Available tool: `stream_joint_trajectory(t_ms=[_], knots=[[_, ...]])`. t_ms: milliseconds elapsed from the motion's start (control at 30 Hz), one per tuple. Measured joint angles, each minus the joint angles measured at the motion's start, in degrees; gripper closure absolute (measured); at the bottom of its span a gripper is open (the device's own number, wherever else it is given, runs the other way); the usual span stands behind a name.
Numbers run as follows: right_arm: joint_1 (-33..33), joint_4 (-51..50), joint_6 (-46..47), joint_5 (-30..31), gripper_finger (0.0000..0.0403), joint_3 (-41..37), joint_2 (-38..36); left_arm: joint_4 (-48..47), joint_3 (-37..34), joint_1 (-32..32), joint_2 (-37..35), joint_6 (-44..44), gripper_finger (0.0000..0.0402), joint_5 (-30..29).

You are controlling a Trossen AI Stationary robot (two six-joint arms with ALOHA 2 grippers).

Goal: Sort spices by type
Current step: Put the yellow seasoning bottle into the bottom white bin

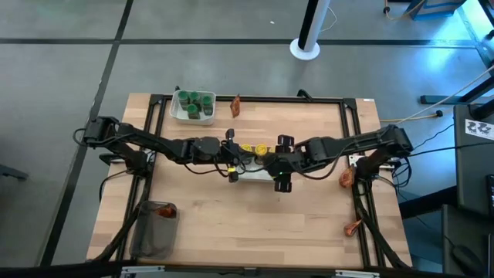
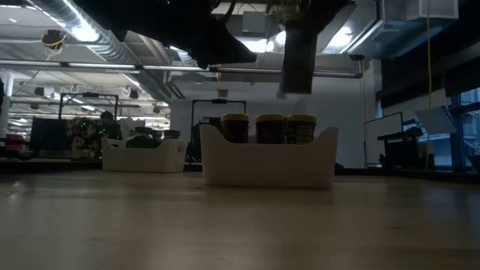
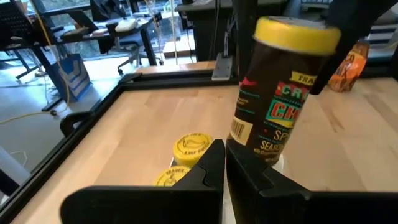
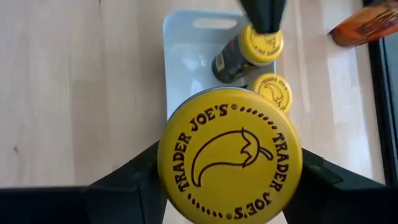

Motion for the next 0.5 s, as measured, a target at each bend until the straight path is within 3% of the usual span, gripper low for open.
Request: stream_joint_trajectory(t_ms=[267,500], knots=[[0.0,-2.3,-0.5,0.3,0.0173,-0.1,1.8,-3.1,0.0,-0.8,-2.7,0.3,0.0398,-0.8],[0.0,1.1,-1.4,0.6,0.0173,-5.8,1.0,-6.7,0.0,-2.9,-5.2,0.8,0.0398,-4.9]])
